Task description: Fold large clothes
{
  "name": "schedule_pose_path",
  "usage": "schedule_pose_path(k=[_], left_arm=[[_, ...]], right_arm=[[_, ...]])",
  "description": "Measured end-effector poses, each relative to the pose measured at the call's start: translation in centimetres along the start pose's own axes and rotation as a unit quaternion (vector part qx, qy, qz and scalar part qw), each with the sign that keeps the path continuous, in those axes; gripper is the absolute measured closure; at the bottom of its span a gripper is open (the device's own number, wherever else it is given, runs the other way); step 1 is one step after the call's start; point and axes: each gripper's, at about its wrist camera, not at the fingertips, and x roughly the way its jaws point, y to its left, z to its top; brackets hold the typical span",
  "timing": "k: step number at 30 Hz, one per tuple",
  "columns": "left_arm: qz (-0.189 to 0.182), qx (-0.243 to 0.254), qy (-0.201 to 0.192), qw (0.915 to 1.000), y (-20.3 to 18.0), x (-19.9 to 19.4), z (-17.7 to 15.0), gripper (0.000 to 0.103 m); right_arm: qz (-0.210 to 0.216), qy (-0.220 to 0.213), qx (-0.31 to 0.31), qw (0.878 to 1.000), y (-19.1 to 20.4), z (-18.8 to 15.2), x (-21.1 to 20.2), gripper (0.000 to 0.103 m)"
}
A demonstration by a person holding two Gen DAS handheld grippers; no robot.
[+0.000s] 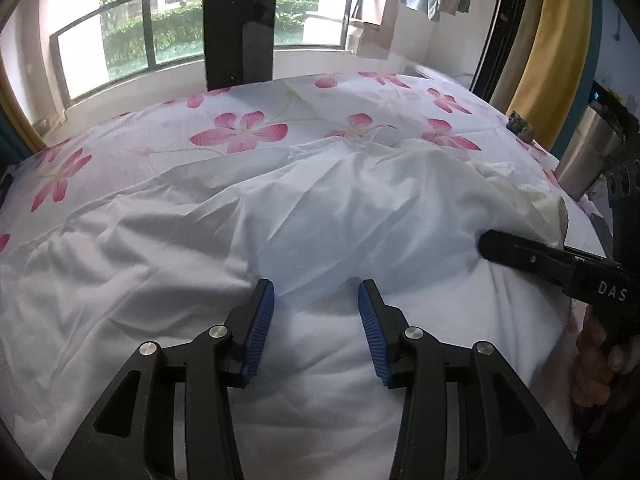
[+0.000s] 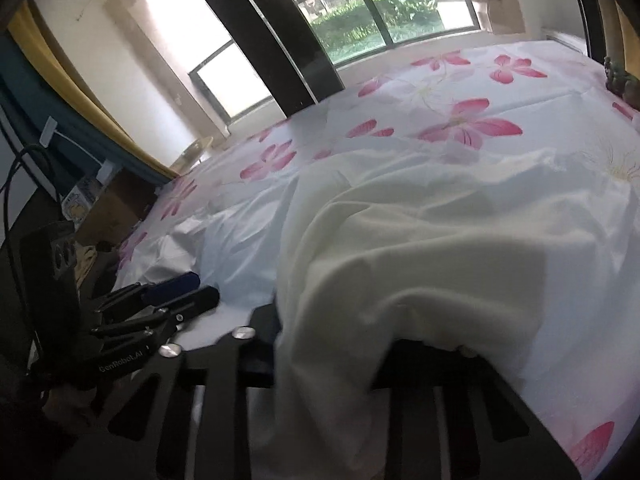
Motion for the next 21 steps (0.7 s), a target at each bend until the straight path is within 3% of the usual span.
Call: schedule_pose_path(k=[2,10,16,21], left_arm=[[-0.014,-0.001,0.002,0.9999,-0.3,0.0,0.2,0.058],[-0.069,0.037,-0.003,0.997,-3.6,0.3,-0.3,0.058],[-0.063,0.054,-0.006,0.9965,-3.8,-0.5,-0.6,0.058],[-0.054,0.011,-0.051,0.9971,-0.2,-3.5,-1.1,0.058]], right_arm=[[-0.014,-0.014,-0.007,1.0,-0.1,0.1,-0.7,0.085],[-0.068,-0.029,-0.019,0.997,-0.9,0.7,-3.8,0.086],[-0.104,-0.028,-0.039,0.993,0.5,0.9,-4.4,0.086],[-0.139,-0.038,-0.076,0.987,3.2,2.1,-4.7,0.086]])
